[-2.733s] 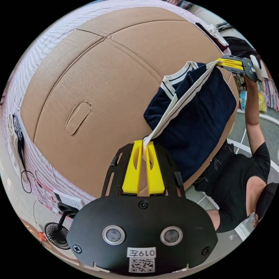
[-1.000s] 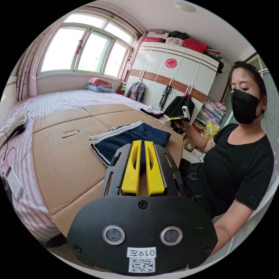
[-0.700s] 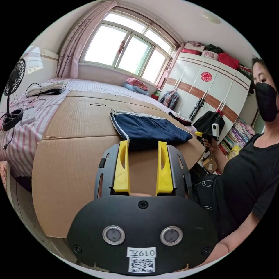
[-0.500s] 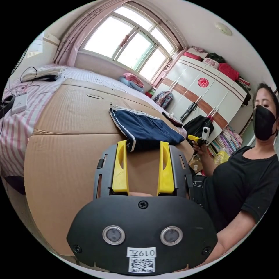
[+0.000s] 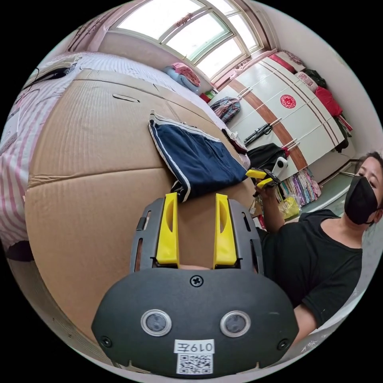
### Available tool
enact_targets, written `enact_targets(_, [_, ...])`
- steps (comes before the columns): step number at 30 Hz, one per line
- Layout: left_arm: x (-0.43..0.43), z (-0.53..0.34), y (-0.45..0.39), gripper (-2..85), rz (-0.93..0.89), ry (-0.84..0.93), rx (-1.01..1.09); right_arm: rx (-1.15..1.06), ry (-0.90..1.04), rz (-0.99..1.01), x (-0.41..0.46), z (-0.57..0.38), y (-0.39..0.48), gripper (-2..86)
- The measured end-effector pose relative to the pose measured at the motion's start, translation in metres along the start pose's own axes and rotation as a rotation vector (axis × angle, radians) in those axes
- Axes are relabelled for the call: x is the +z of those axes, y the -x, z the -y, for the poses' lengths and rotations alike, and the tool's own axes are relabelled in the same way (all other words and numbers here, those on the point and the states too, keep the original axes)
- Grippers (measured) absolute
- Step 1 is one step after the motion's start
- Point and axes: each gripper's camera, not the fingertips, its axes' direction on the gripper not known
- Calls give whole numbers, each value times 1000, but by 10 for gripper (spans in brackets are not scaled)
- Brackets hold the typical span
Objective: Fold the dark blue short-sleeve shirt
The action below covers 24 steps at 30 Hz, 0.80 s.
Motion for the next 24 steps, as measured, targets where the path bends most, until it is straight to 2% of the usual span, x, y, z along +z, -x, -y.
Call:
enact_targets(4, [-4,6,-14,127,112,46,105,-43,-12,7,10,23,25,124])
enact_targets(10, [25,8,-3,120,-25,102,189,-59,31,30,34,60,52,125])
enact_targets(17, [49,13,15,97,-212,157,138,-70,62,28,66,110,75,125])
enact_targets(24, [62,17,27,54,-206,195,62,-82,150,-18,102,163,92,131])
